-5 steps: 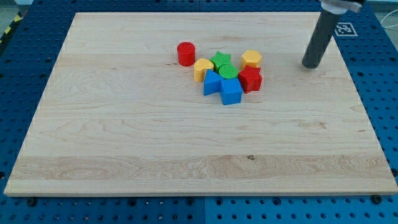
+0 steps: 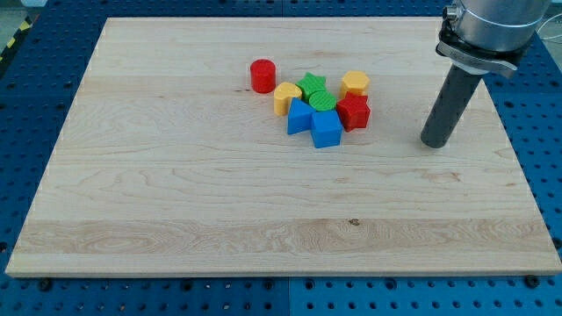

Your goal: Move your arm closer to the red star

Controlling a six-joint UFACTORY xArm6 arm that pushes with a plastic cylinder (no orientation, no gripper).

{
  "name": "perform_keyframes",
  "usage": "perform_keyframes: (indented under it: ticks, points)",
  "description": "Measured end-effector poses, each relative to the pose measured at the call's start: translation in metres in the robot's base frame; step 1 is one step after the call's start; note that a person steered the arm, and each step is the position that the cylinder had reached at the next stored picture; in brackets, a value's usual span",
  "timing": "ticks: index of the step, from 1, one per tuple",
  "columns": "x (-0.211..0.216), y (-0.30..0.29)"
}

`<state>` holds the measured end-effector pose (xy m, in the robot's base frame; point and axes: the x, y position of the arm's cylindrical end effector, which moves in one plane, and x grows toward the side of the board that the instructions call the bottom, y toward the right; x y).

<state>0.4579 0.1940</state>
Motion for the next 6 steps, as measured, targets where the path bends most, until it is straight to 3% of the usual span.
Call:
perform_keyframes:
  ticks: [2, 4, 6]
  points:
    - [0.007, -0.018]
    - [0.007, -0.072]
    - [-0.017, -0.102]
